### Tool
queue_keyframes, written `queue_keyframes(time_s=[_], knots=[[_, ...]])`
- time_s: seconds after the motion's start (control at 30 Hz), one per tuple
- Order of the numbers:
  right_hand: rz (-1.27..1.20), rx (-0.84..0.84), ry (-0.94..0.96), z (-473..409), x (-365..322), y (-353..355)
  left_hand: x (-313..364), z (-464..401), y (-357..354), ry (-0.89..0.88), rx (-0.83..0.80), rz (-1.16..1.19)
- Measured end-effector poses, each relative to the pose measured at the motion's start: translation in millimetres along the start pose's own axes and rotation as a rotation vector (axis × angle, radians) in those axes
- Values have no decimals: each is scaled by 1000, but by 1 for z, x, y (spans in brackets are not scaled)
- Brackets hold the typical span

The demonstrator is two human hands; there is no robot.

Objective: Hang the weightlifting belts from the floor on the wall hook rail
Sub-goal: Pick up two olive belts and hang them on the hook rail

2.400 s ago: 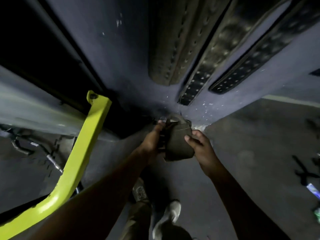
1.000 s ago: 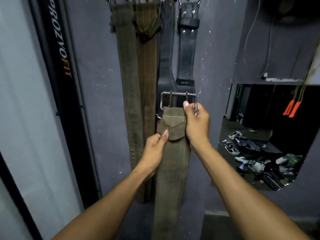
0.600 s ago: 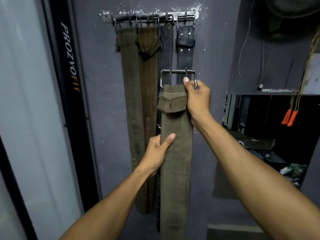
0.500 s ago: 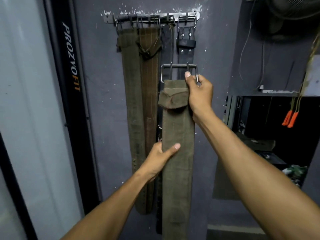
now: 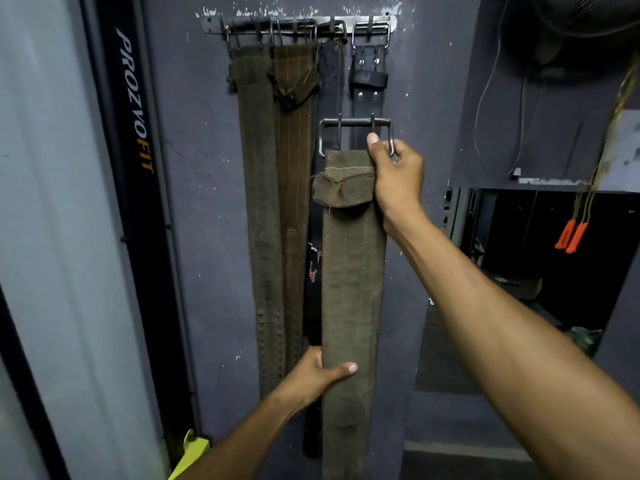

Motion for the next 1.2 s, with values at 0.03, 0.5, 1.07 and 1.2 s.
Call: queue_keyframes(time_s=[0.03, 0.5, 1.07, 1.2], knots=[[-2, -9, 2, 0, 2, 2, -3, 1, 0, 17, -19, -11], [162, -92, -70, 47, 52, 6, 230, -44, -5, -345, 312, 222], [-184, -482, -347, 150, 149, 27, 268, -62, 14, -536, 330, 253], [-240, -394, -374, 170, 162, 28, 272, -63, 22, -535, 334, 257]])
Point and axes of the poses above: each hand's wrist, its own z-axis away from the middle knuckle, its own y-axis out of the back of the hand, x = y × z, the point moved 3 cm from there along -z, towards the middle knuckle, and after that the axes turned 1 degree about z, right-handed, at the moved point
